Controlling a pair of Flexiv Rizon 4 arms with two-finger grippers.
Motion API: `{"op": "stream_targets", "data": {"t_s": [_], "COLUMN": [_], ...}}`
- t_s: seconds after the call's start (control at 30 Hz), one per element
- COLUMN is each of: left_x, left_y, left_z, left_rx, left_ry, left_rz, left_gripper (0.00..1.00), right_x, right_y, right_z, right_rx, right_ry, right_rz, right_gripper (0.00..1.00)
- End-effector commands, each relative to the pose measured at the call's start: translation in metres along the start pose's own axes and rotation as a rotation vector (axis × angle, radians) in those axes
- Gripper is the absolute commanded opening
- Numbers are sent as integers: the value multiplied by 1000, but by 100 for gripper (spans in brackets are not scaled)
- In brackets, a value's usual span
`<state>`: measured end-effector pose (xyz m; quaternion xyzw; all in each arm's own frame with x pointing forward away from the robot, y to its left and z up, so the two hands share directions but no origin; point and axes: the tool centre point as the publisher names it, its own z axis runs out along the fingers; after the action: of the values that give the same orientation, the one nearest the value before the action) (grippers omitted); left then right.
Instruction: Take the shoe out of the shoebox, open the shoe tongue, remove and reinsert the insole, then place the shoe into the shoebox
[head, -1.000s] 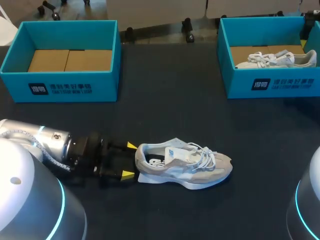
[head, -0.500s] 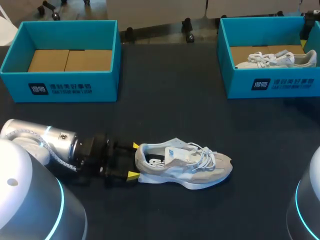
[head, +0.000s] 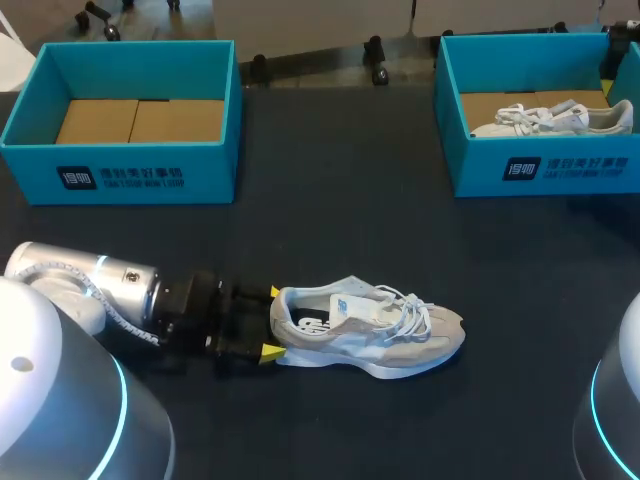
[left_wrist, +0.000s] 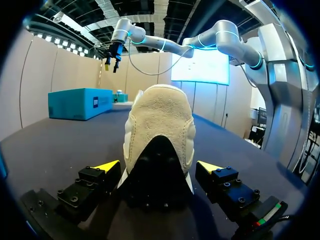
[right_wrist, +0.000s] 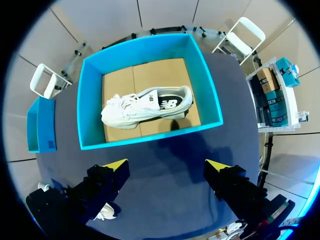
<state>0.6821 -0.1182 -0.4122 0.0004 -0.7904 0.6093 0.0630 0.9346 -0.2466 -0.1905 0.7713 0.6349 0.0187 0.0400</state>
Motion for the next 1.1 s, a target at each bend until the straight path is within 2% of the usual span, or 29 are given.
{"op": "stream_targets", "data": {"t_s": [0.03, 0.3, 0.73, 1.1], "left_x": [1, 3, -4, 1], "left_y": [-1, -3, -5, -5], "left_z": [4, 10, 17, 23], "left_rx": [0, 0, -2, -9], "left_ry": [-6, -16, -39, -25], "left_rz": [-2, 0, 2, 9], "left_gripper": [100, 100, 100, 100], "right_x": [0, 0, 0, 0], "right_y": [-1, -1, -1, -1], "right_z": [0, 0, 0, 0], "right_rx": [-2, -2, -2, -2], "right_ry": [-2, -2, -2, -2], "right_rz": [2, 2, 2, 2], "right_gripper": [100, 100, 100, 100]}}
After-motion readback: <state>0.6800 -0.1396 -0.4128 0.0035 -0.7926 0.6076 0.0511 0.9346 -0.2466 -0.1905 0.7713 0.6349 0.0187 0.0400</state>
